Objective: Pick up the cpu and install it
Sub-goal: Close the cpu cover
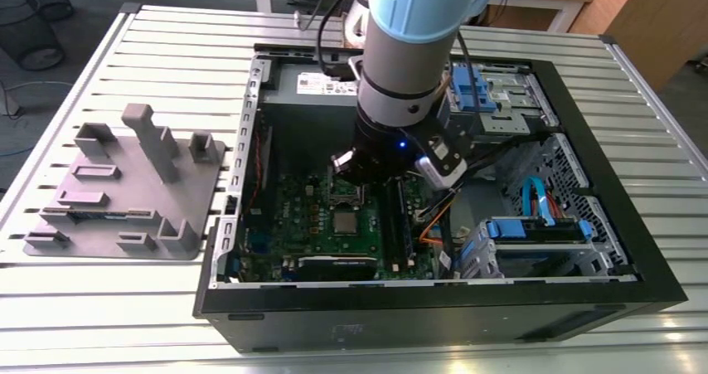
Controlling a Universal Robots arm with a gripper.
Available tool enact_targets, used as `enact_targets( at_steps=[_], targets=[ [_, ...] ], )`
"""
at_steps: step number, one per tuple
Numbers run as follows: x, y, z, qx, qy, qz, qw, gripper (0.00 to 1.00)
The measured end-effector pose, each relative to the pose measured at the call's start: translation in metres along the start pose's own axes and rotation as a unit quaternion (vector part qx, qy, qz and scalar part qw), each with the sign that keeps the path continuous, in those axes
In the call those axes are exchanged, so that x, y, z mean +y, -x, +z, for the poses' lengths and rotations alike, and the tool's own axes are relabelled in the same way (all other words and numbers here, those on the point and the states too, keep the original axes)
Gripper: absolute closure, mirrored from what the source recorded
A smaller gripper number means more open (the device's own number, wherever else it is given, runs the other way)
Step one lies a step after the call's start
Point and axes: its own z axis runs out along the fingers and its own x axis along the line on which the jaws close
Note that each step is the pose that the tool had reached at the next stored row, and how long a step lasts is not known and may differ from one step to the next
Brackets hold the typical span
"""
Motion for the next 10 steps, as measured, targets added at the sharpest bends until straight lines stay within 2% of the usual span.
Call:
enact_targets(
  at_steps=[4,10],
  targets=[
    [0.0014,0.0006,0.0005,-0.0001,0.0000,-0.005,0.99999,0.89],
    [0.0080,0.0035,0.0017,-0.0001,0.0002,-0.005,0.99998,0.89]
  ],
)
